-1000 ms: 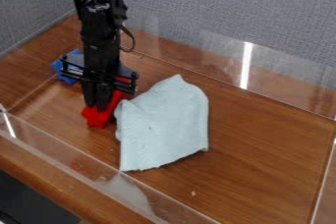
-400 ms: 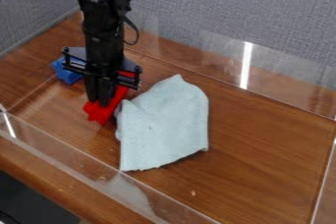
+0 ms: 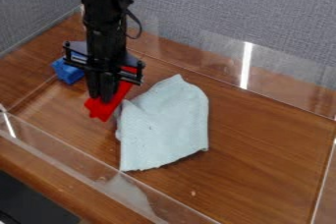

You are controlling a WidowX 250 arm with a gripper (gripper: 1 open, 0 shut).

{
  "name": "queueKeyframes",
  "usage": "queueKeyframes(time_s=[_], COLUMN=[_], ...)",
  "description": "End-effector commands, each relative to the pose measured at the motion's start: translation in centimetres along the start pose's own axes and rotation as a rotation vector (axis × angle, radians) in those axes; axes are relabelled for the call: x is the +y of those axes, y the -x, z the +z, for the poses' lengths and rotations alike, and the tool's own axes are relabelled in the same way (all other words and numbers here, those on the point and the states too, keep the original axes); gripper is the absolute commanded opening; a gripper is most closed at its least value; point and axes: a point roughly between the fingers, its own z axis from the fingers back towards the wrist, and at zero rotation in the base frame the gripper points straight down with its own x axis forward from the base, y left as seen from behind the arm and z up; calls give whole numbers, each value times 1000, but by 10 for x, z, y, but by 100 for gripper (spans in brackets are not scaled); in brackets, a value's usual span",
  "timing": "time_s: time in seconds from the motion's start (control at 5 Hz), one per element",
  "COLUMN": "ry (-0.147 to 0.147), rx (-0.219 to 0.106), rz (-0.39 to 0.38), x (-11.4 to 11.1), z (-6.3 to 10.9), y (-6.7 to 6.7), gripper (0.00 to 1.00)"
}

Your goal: Move the red object to the right of cloth

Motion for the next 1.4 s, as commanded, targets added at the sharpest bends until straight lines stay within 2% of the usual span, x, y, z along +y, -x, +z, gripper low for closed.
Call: queueKeyframes(time_s=[0.0, 0.4, 0.6, 0.8, 1.2], ry=[0, 25, 48, 62, 65], rx=[-85, -133, -159, -161, -141], rz=[-18, -79, -147, -231, -353], x=[-4, -26, -52, -91, -163], z=[27, 53, 69, 67, 44], y=[-9, -9, -7, -3, 4], gripper=[0, 0, 0, 0, 0])
